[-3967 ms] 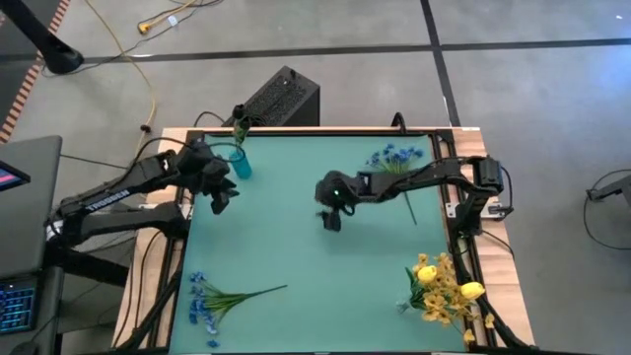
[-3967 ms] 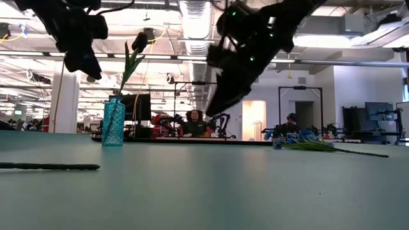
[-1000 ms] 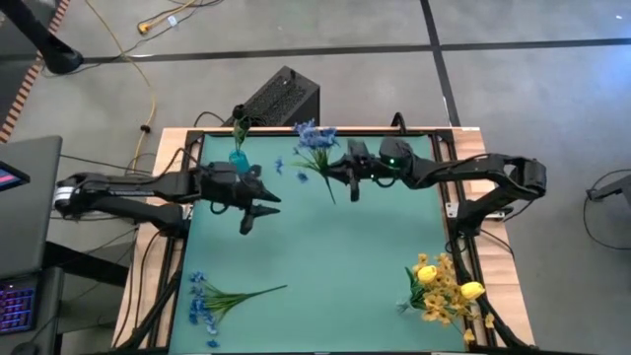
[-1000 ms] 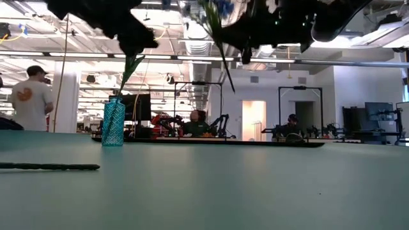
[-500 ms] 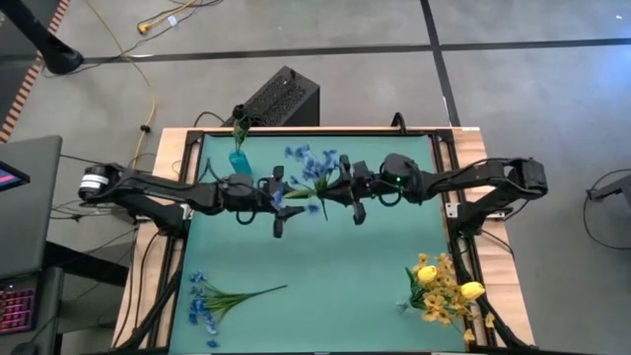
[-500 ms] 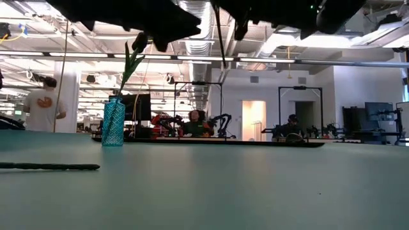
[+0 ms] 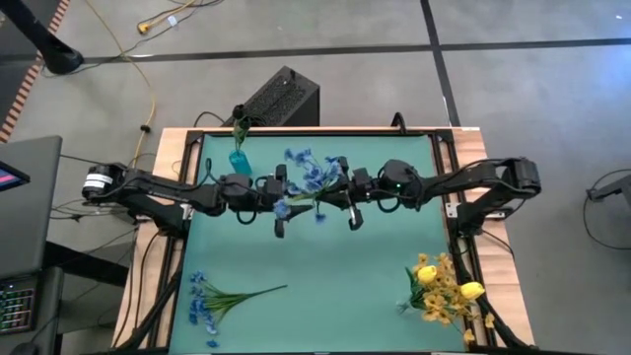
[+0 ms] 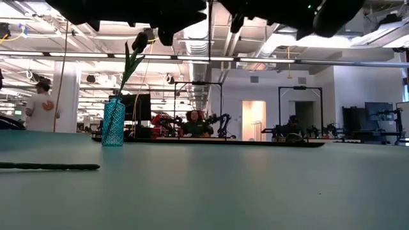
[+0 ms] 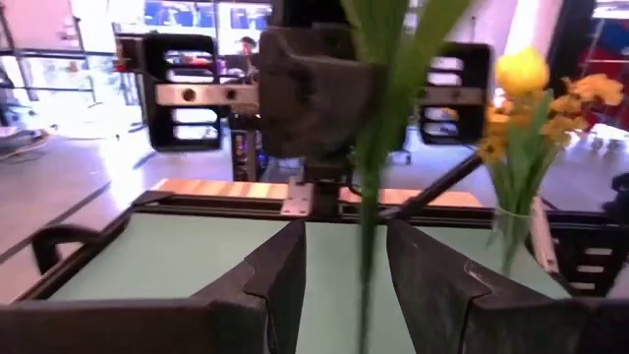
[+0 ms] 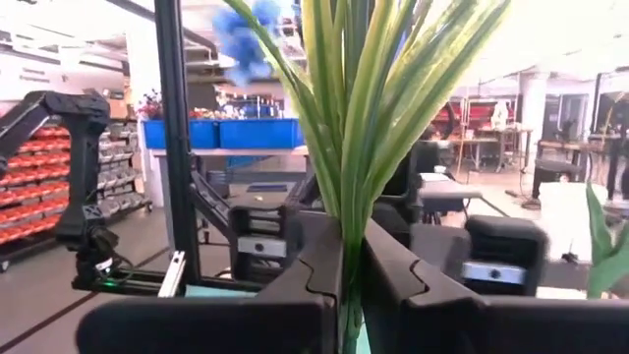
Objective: Sort flowers into vase by color
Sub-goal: Put the top blue flower into the blue vase
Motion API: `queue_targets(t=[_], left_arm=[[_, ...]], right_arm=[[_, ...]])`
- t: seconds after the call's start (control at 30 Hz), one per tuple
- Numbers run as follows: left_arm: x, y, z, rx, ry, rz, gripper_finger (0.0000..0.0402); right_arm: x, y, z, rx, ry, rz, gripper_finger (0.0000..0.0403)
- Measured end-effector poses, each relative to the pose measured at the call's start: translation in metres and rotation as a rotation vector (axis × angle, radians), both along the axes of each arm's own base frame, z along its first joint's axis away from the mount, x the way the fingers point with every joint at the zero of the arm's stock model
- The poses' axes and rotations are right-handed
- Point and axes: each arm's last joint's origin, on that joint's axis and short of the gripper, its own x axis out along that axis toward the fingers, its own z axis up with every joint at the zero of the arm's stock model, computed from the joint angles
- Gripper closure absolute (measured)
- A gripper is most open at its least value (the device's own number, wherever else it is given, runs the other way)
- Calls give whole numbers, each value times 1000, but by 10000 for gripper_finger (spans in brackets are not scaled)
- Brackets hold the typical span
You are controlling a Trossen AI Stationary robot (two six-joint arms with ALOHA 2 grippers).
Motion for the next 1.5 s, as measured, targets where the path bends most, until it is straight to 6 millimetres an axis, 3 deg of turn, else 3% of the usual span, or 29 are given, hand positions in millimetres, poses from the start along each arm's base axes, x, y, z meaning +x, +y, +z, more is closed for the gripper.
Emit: queue_targets(t=[0.2,0.4,0.53,0.7,0.93,1.07,1.27,1.37,1.5], left_arm=[[0,0,1,6,-6,-4,270],[0,0,-1,25,13,1,277],[0,1,-2,46,24,4,312],[-1,6,-2,50,28,20,384],[-1,9,-2,49,29,30,396],[-1,9,-2,49,28,28,398],[-5,10,3,74,43,62,399],[-13,11,17,118,92,110,399],[-30,13,45,194,122,207,399]], right_arm=[[17,-5,-12,2,6,-8,357],[20,-13,-14,3,18,-21,358],[20,-14,-14,3,18,-21,358],[20,-14,-15,1,22,-22,346],[21,-14,-15,1,29,-20,326],[23,-14,-13,-10,48,37,281],[23,-20,-13,-45,129,73,168],[16,-27,-8,-92,162,44,125],[5,-39,-3,-89,227,7,100]])
